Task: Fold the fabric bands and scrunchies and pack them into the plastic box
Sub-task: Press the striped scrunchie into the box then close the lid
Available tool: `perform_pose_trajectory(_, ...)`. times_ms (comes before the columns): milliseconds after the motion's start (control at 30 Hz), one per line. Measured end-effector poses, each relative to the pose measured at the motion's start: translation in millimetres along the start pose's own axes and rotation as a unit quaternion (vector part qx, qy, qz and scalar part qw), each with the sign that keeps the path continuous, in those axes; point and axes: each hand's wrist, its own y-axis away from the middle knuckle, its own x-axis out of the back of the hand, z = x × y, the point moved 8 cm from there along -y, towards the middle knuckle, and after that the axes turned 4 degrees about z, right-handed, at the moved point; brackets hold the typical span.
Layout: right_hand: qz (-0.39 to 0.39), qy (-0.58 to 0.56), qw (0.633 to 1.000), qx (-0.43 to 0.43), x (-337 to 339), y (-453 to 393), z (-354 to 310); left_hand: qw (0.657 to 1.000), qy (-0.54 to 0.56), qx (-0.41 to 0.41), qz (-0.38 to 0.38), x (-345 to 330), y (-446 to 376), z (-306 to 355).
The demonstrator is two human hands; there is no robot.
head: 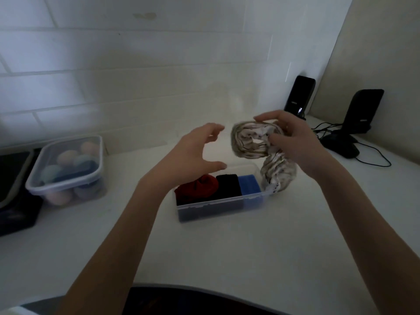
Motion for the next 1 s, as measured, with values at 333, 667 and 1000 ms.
perform_pose_trajectory(333, 0.028, -0.2, 0.972, -0.119, -15, -21, 5, 0.955, 0.283, 0.089, 0.03, -21, -41, -11)
perform_pose_trajectory(667, 0.038, -0.222, 0.961, -0.163, -25, -31, 30, 0.598, 0.798, 0.07, 0.018, 0, -40, -22)
perform_pose_trajectory(1000, -0.128, -0.133, 0.979, -0.086, -66, -21, 1, 0.819, 0.565, 0.049, 0.087, 11, -43, -36)
